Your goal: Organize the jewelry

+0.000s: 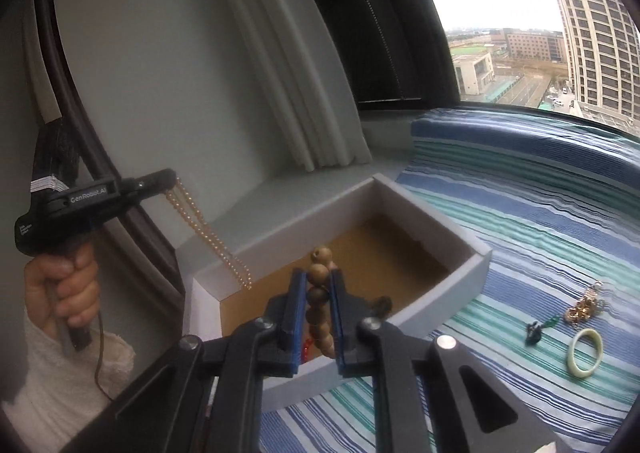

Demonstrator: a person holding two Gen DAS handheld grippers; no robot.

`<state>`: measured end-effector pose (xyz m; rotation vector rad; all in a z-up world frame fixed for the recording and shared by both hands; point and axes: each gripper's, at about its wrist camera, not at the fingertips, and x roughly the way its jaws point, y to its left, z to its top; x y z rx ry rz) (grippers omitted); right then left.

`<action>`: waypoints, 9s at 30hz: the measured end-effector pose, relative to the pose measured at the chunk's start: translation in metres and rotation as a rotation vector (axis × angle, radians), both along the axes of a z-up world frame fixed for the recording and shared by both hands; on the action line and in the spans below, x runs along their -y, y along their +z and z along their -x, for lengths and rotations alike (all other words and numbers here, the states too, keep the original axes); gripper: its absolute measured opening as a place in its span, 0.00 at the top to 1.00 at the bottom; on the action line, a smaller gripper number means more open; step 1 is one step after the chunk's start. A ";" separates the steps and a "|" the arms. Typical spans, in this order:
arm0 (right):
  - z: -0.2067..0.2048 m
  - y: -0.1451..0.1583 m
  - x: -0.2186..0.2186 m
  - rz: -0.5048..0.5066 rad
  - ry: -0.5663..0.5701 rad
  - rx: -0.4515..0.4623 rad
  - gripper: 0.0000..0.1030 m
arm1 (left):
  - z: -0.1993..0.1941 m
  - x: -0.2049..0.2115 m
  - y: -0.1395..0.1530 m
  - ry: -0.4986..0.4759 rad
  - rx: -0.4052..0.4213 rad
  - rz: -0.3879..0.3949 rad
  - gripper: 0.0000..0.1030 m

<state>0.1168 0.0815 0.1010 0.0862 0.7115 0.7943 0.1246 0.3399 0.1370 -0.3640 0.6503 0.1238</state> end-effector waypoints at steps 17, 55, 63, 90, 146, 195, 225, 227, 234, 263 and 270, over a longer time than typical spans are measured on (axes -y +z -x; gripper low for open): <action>-0.056 -0.114 -0.138 0.202 -0.009 -0.133 0.59 | -0.015 -0.061 -0.163 0.166 -0.278 -0.001 0.53; 0.108 -0.228 0.356 0.390 -0.909 -0.083 0.25 | 0.016 0.307 -0.201 -0.430 -0.240 -0.235 0.08; 0.101 -0.236 0.353 0.387 -0.885 -0.136 0.23 | 0.006 0.300 -0.233 -0.392 -0.287 -0.225 0.08; 0.099 -0.239 0.347 0.415 -0.861 -0.143 0.13 | -0.004 0.302 -0.274 -0.371 -0.279 -0.270 0.00; 0.099 -0.238 0.347 0.416 -0.862 -0.144 0.13 | -0.003 0.303 -0.275 -0.368 -0.274 -0.272 0.00; 0.127 -0.203 0.397 0.373 -1.029 -0.079 0.13 | -0.020 0.314 -0.193 -0.418 -0.203 -0.253 0.01; 0.132 -0.240 0.404 0.397 -1.004 -0.154 0.10 | -0.135 0.378 -0.194 -0.544 -0.276 -0.254 0.01; 0.132 -0.240 0.403 0.398 -1.004 -0.153 0.10 | -0.160 0.385 -0.200 -0.528 -0.281 -0.309 0.01; 0.133 -0.240 0.403 0.398 -1.004 -0.152 0.10 | -0.222 0.382 -0.249 -0.424 -0.364 -0.300 0.07; 0.133 -0.240 0.403 0.398 -1.005 -0.152 0.10 | -0.138 0.348 -0.205 -0.481 -0.268 -0.183 0.92; 0.131 -0.238 0.403 0.412 -1.008 -0.206 0.10 | -0.083 0.291 -0.187 -0.442 -0.256 -0.064 0.92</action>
